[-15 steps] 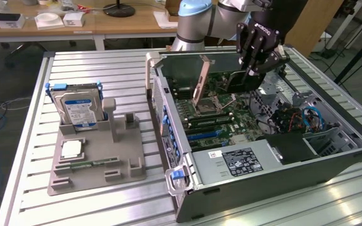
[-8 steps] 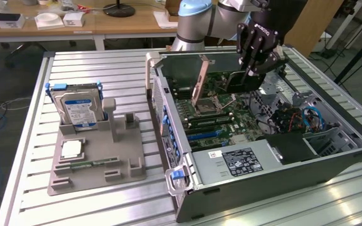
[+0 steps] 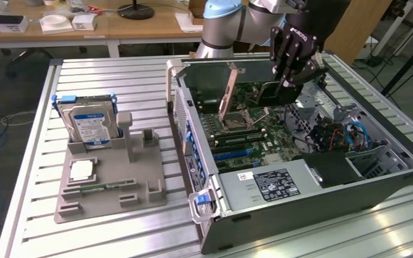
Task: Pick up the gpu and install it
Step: 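Insert the gpu into the slot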
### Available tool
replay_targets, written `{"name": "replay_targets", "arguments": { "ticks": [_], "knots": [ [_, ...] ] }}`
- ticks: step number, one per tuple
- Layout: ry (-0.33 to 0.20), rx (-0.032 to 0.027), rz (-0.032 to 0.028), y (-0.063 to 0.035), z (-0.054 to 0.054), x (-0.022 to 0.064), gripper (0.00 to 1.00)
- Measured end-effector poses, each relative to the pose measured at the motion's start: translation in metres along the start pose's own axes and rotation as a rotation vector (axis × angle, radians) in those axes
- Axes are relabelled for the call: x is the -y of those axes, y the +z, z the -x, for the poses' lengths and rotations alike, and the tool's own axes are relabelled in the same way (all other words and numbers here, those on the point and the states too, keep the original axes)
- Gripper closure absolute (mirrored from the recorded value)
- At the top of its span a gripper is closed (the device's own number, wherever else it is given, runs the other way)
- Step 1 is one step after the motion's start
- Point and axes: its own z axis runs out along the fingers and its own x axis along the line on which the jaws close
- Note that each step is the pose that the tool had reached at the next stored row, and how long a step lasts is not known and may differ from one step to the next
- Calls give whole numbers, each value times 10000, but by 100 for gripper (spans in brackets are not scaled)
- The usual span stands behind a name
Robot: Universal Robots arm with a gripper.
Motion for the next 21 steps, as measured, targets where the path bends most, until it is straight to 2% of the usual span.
{"name": "replay_targets", "arguments": {
  "ticks": [21],
  "knots": [
    [0,-1,1,154,-4,6,74]
  ]
}}
